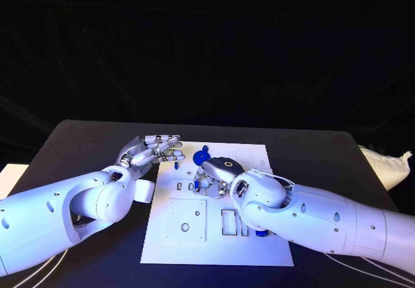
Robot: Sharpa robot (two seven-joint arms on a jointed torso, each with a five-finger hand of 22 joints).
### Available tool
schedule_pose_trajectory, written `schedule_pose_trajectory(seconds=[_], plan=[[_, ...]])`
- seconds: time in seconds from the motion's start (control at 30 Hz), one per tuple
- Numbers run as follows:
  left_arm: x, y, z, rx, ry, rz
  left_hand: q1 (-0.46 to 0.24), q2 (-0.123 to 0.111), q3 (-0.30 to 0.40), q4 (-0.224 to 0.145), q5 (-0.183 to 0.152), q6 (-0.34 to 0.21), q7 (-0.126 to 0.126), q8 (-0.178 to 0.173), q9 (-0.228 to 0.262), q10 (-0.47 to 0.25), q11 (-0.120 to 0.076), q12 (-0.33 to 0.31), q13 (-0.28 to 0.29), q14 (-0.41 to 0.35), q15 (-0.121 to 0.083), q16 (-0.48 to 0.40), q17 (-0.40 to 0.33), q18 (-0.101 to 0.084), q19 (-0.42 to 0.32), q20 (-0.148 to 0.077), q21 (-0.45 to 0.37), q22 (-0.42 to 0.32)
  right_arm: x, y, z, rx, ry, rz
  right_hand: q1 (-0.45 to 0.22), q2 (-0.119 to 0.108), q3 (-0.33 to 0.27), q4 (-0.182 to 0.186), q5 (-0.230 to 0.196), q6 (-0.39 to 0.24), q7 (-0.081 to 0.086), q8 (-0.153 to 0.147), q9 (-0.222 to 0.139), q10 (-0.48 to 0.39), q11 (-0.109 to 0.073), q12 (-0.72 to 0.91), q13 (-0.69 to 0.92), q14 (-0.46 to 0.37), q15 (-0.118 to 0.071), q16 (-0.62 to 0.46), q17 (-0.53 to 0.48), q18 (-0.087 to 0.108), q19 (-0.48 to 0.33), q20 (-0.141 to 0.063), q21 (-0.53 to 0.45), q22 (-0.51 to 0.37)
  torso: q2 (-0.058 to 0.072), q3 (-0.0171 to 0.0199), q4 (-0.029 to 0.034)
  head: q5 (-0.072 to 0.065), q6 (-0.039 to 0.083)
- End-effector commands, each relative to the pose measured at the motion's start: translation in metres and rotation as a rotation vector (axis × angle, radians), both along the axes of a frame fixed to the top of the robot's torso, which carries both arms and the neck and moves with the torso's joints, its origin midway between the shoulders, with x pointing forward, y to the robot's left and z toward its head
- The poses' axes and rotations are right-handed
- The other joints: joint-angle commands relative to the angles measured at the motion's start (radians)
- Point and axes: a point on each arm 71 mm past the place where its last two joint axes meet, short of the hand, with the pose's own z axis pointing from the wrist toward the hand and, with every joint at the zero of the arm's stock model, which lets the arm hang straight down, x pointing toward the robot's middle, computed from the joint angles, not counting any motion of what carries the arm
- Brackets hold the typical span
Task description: Assemble the parts on the task board
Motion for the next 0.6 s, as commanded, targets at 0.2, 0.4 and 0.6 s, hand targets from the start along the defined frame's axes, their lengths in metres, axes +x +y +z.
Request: schedule_pose_trajectory(seconds=[0.2,0.4,0.6], plan=[[-0.0001,-0.0014,0.0012,-0.010,-0.008,-0.009,-0.001,-0.008,0.006,-0.002,0.000,-0.007,0.000,-0.002,-0.001,-0.007,0.000,-0.003,-0.001,-0.003,0.001,-0.006,0.001,0.009,0.004,0.003,-0.004,-0.002,-0.0010,-0.0053,-0.0133,-0.076,0.055,-0.038,-0.027,-0.031,-0.017,0.011,0.005,-0.035,0.011,-0.031,-0.011,-0.020,0.013,-0.028,-0.002,0.090,0.011,-0.009,0.189,-0.011,-0.007,0.007,-0.007,-0.006,0.001,-0.0001,-0.0007,0.003,-0.001],[0.0001,-0.0018,0.0010,-0.011,-0.008,-0.010,-0.002,-0.008,0.008,-0.003,-0.001,-0.007,0.000,-0.002,-0.001,-0.008,0.000,-0.003,-0.001,-0.003,0.002,-0.007,0.002,0.008,0.004,0.003,-0.005,-0.002,0.0002,-0.0067,-0.0128,-0.063,0.046,-0.050,-0.029,-0.037,-0.018,0.013,0.009,-0.052,0.017,-0.040,-0.015,-0.032,0.019,-0.049,-0.016,0.089,0.015,-0.011,0.186,-0.011,-0.009,0.011,-0.010,-0.010,0.000,0.0001,-0.0005,0.001,-0.002],[0.0003,-0.0017,0.0009,-0.010,-0.007,-0.010,-0.002,-0.008,0.008,-0.003,-0.001,-0.007,0.000,-0.002,-0.001,-0.008,0.000,-0.003,-0.001,-0.003,0.002,-0.007,0.002,0.008,0.004,0.003,-0.005,-0.002,0.0012,-0.0079,-0.0124,-0.053,0.040,-0.060,-0.031,-0.041,-0.018,0.016,0.009,-0.066,0.022,-0.045,-0.018,-0.040,0.023,-0.063,-0.025,0.089,0.019,-0.013,0.184,-0.010,-0.010,0.015,-0.011,-0.012,0.000,0.0003,-0.0003,0.000,-0.002]])
